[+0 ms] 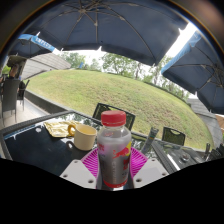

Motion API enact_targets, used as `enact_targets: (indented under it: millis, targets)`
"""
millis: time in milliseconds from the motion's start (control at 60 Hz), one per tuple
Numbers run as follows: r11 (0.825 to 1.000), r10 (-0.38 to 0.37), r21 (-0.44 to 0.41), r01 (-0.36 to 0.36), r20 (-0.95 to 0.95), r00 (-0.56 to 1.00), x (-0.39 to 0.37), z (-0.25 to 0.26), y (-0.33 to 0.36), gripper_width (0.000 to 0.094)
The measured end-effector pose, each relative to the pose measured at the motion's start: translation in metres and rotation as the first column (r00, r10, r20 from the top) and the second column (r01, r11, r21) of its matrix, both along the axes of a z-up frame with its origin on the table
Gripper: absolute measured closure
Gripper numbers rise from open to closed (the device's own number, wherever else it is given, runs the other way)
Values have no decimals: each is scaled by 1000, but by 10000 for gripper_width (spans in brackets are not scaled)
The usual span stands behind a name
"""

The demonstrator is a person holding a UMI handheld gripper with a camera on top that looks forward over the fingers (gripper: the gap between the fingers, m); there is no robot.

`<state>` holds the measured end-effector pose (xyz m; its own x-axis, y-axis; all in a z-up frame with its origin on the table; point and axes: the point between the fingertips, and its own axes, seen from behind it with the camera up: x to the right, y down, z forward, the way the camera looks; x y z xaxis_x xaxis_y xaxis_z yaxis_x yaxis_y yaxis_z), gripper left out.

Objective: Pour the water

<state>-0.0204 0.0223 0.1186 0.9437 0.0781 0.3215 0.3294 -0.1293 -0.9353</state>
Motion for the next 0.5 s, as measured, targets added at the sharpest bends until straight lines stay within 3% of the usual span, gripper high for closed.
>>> enact_targets:
  millis: [233, 383, 500]
  targets:
    - [998, -20, 55, -14, 565, 825, 16, 41, 112, 579]
    - [992, -20, 70, -102, 905, 425, -4, 58, 161, 579]
    - [989, -5, 15, -148, 997, 71, -13, 44, 186, 578]
